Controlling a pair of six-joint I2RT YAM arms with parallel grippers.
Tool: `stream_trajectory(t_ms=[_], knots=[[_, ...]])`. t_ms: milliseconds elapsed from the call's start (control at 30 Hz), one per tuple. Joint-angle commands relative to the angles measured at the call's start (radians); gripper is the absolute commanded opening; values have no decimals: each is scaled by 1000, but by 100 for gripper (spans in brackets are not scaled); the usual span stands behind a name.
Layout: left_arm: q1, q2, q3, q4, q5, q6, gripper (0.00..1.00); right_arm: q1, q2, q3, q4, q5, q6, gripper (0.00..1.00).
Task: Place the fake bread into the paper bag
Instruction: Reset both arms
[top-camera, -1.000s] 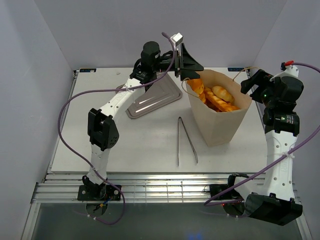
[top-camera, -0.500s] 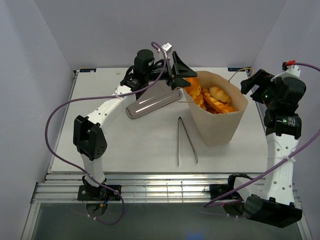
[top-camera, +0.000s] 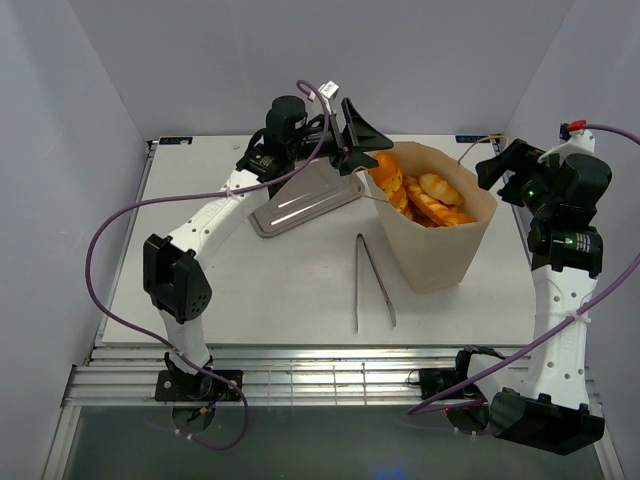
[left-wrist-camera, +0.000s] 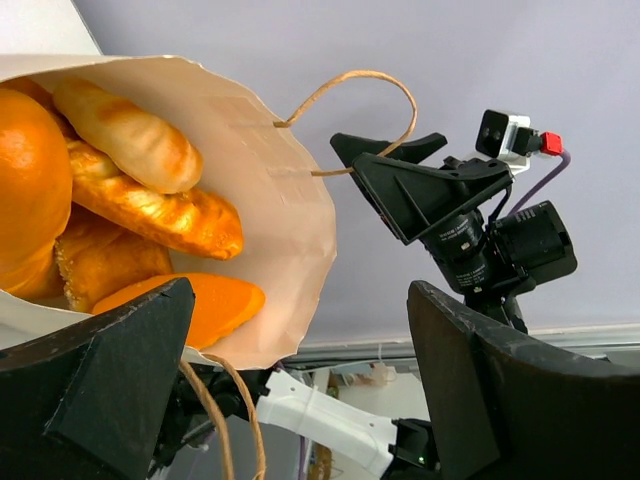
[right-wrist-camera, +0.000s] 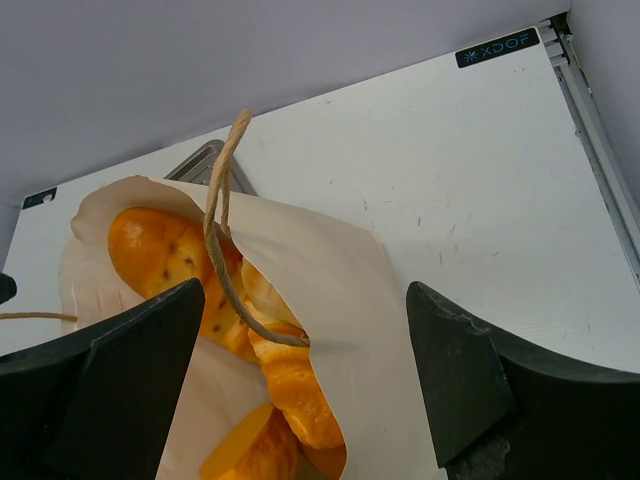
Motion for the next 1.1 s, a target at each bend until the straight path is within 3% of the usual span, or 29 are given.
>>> stream_trajectory(t_ms=[0,267,433,633,800,1067], knots=[[-3,-113,5,5,-67,66,98,2,-14,12,28,-31,-12,88],[4,-99,203,-173,-197,204,98,2,-23,16,18,-31,-26,95],[8,-186,170,-230,-334,284,98,2,-34,38,-23,1,-39,96],[19,-400,-33,-245,-461,372,98,2,-43,123,-217,122,-26,90],[24,-631,-267,-308,-573,436,98,3,-87,147,-397,101,-35,90],[28,-930,-600,-413,-622,356,98,14,-305,-36,-429,2,2,90]])
